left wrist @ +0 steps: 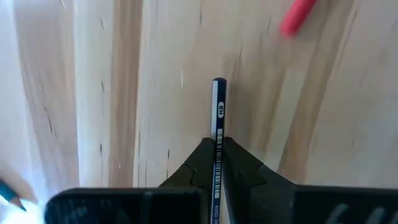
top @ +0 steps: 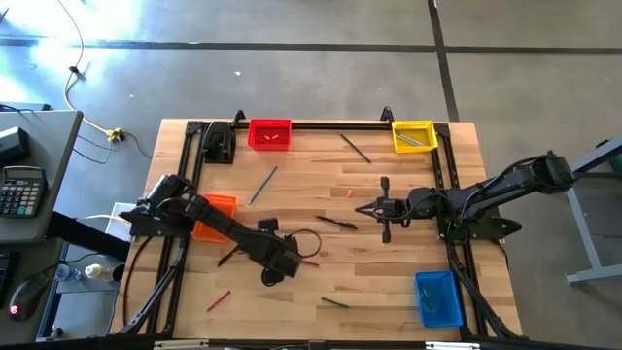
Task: Sort crayons/erasers/pens/pencils in bins
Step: Put the dark blue pencil into the orange basket
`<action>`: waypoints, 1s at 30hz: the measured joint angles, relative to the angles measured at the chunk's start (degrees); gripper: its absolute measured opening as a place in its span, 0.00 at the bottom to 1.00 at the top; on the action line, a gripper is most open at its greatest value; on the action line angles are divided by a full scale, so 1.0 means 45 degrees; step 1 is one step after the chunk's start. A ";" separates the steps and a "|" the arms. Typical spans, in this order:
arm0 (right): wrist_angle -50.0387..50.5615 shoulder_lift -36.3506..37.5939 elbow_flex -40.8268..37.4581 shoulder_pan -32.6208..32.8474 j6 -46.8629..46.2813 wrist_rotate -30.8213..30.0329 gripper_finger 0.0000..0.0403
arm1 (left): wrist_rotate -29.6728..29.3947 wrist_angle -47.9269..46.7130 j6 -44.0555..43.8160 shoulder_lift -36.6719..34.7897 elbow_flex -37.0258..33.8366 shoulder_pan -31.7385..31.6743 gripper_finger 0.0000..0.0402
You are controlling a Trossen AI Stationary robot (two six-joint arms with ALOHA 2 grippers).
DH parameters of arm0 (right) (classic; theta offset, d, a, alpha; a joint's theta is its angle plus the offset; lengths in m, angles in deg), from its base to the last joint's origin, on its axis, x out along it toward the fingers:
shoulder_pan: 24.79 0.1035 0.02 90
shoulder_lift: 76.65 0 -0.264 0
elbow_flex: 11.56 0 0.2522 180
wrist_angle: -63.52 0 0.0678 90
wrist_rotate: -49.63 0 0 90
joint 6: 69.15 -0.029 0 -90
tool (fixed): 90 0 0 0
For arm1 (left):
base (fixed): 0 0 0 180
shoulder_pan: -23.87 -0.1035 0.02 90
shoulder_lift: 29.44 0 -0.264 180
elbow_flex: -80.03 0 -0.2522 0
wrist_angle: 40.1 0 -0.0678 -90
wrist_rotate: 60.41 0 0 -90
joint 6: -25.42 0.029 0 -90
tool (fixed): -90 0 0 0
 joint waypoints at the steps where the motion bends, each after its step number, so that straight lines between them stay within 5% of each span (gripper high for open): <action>1: 0.0000 0.0000 0.0000 0.0001 0.0000 -0.0002 0.00 | -0.0019 0.0076 -0.0108 -0.0019 0.0065 -0.0038 0.01; 12: 0.0018 0.0000 0.0000 0.0001 0.0000 0.0000 0.00 | -0.1116 -0.0966 -0.1658 -0.1960 0.0024 -0.0655 0.01; 20: 0.0061 0.0000 0.0005 0.0000 -0.0004 0.0000 0.00 | -0.3469 -0.3456 -0.4253 -0.4371 0.0011 -0.0902 0.01; 30: 0.0028 -0.0025 0.0019 0.0005 0.0000 0.0120 0.00 | -0.4919 -0.3785 -0.8320 -0.9031 -0.3366 -0.0733 0.01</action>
